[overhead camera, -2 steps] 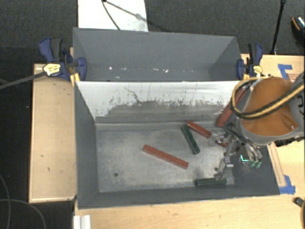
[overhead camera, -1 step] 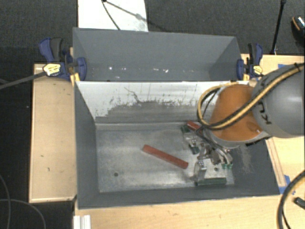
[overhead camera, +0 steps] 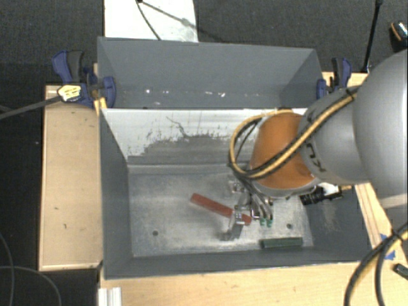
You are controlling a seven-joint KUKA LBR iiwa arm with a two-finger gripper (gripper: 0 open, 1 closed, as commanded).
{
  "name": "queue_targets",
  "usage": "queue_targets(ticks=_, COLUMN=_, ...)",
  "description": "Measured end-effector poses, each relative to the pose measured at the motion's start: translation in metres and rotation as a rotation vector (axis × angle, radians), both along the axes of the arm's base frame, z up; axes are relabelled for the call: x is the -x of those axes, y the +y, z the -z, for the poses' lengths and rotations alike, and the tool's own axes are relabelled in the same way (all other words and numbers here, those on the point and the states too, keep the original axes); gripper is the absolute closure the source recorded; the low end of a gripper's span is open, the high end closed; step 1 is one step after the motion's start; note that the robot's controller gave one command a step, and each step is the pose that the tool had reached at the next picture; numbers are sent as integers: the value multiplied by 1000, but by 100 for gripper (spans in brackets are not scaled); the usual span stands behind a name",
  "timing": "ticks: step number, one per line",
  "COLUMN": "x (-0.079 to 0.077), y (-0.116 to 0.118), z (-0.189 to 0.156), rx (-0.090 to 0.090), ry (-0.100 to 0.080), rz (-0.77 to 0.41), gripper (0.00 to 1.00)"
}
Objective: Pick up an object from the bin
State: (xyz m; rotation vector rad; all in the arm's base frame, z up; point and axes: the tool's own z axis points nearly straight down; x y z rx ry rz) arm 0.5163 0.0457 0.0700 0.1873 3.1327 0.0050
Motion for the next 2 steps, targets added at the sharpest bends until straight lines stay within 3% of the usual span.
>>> queue_targets(ticks=1, x=0, y=-2, z=-1, rx=3, ry=-1, rz=-3, gripper=100)
queue_targets(ticks=2, x=1, y=-30, z=-211, rx=5, ry=-7, rz=-356, gripper=100)
